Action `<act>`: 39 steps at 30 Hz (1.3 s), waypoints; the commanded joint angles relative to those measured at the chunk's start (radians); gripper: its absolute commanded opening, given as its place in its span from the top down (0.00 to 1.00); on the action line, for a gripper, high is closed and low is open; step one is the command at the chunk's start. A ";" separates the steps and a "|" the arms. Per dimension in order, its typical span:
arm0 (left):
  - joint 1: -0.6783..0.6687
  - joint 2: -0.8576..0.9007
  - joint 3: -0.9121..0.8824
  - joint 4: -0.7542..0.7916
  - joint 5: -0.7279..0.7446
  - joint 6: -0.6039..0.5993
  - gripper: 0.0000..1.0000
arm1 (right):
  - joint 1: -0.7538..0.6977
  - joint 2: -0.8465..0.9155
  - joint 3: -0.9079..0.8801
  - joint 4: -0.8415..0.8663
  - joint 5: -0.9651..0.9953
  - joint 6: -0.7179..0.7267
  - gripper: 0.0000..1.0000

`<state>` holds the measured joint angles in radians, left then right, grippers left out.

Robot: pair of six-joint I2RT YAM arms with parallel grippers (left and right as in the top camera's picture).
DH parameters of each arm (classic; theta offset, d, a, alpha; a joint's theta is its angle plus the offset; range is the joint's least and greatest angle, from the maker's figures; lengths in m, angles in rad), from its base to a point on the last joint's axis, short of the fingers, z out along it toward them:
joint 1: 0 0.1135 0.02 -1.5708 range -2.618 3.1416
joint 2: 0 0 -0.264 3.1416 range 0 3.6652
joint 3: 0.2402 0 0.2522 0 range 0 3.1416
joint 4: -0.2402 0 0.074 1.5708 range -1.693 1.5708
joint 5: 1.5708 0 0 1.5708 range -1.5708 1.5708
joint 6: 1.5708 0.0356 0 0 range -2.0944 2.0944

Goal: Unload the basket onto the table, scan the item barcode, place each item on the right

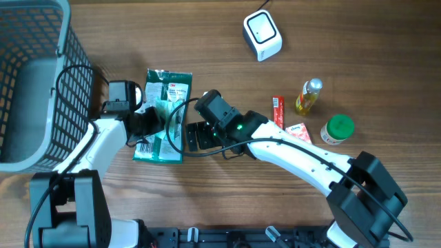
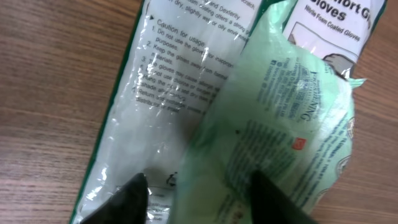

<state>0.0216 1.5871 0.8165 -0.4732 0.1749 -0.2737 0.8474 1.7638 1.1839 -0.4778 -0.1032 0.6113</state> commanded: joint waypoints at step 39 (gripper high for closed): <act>0.002 -0.077 0.047 -0.068 -0.008 -0.004 0.96 | 0.002 0.013 -0.008 -0.002 0.036 -0.006 0.02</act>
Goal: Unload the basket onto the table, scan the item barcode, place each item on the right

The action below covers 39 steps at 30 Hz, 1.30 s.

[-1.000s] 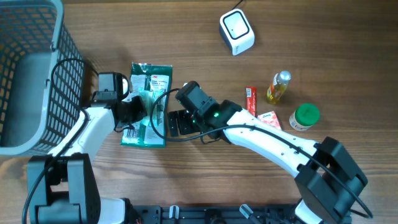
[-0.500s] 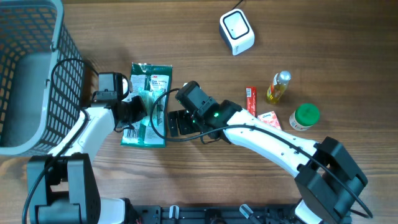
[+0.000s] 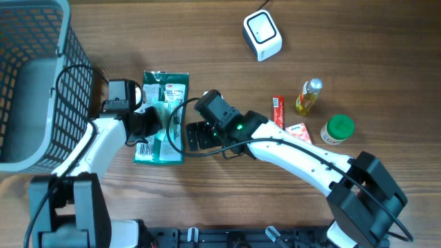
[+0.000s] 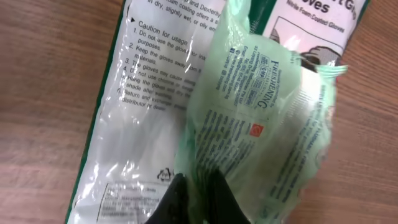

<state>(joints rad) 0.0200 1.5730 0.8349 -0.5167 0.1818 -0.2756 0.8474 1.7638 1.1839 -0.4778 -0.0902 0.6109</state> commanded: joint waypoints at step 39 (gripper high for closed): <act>0.004 0.074 0.026 -0.039 0.019 -0.043 0.57 | -0.097 0.013 -0.008 -0.054 -0.103 -0.007 0.09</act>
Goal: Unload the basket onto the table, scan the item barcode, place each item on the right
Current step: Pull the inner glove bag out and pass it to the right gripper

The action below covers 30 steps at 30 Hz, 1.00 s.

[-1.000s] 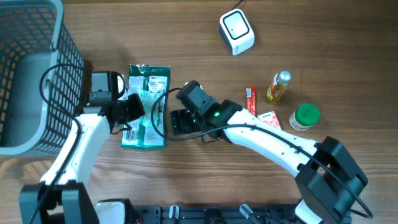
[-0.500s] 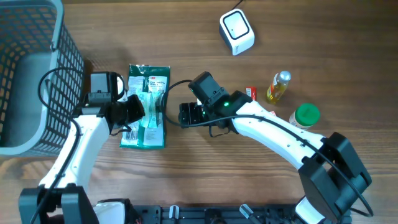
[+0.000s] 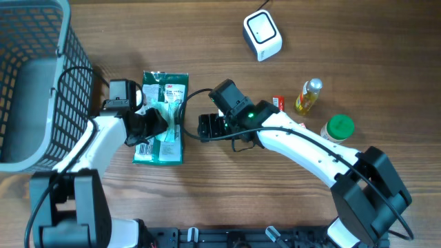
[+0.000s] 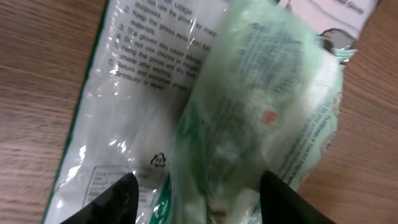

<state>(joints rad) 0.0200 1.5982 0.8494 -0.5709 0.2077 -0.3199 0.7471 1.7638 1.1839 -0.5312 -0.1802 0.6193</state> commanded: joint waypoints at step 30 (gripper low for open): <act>0.003 -0.287 0.080 -0.183 0.441 0.025 0.96 | -0.290 -0.020 -0.007 0.232 -0.925 -0.142 0.12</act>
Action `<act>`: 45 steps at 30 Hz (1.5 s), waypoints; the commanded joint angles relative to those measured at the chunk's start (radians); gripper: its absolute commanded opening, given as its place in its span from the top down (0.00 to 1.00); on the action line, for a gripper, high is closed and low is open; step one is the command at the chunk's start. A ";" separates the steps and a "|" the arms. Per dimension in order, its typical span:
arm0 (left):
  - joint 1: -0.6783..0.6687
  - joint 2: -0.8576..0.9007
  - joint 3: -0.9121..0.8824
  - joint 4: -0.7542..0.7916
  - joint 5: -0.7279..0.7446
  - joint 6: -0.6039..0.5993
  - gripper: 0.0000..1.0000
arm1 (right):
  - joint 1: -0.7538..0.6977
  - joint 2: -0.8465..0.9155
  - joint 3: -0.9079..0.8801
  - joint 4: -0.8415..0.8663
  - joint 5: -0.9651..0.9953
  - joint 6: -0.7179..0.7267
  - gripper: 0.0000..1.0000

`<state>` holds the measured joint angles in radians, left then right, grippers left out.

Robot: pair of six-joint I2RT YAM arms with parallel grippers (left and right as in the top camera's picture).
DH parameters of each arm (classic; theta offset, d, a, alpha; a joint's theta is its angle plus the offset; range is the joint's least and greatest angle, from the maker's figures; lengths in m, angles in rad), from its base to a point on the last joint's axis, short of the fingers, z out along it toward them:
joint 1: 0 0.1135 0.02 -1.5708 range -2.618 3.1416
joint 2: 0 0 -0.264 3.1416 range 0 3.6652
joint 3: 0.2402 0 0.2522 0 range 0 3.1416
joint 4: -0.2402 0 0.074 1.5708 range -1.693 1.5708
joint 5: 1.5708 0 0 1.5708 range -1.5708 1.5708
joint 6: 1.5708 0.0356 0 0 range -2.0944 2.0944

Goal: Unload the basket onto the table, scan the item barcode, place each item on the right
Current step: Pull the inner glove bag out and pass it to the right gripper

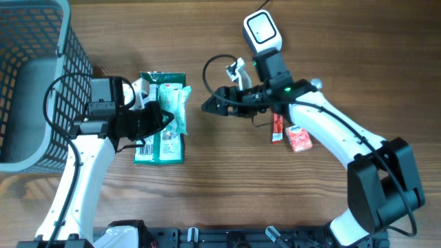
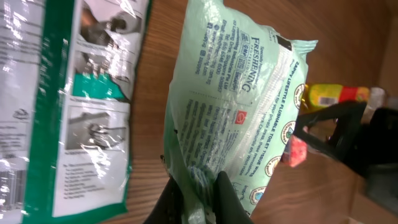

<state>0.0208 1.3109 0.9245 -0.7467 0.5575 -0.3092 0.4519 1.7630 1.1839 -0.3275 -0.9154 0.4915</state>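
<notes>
My left gripper (image 2: 199, 186) is shut on the lower edge of a pale green printed packet (image 2: 249, 106), which it holds off the table. From overhead the packet (image 1: 173, 103) hangs over the dark green gloves package (image 1: 160, 146) that lies flat on the wood. The white scanner (image 1: 262, 31) stands at the back centre. My right gripper (image 1: 207, 108) hovers right of the packet and points left at it. It holds nothing, and its jaws are seen edge-on.
A grey wire basket (image 1: 69, 76) fills the far left. A red box (image 1: 277, 129) and a pink pack (image 1: 298, 138) lie under the right arm. A yellow bottle (image 2: 329, 94) stands behind them.
My left gripper was open astride the packet on the gloves package; now it is shut on it and holds it raised. The right arm has moved back towards the scanner, with its gripper turned left.
The left gripper was open over the packet, then shut at its edge, then open wide around it. Now it is shut on it and has it lifted. The right gripper sat beside the gloves package, then a little to the right, and now is near the scanner.
</notes>
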 commanded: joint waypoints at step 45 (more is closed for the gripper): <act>-0.221 0.000 0.005 -0.089 -0.058 0.014 0.96 | 0.044 -0.019 -0.008 0.020 0.028 -0.012 0.96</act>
<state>-0.1978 1.3106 0.9279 -0.7986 0.6365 -0.3088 0.5007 1.7626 1.1778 -0.3134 -0.8776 0.4957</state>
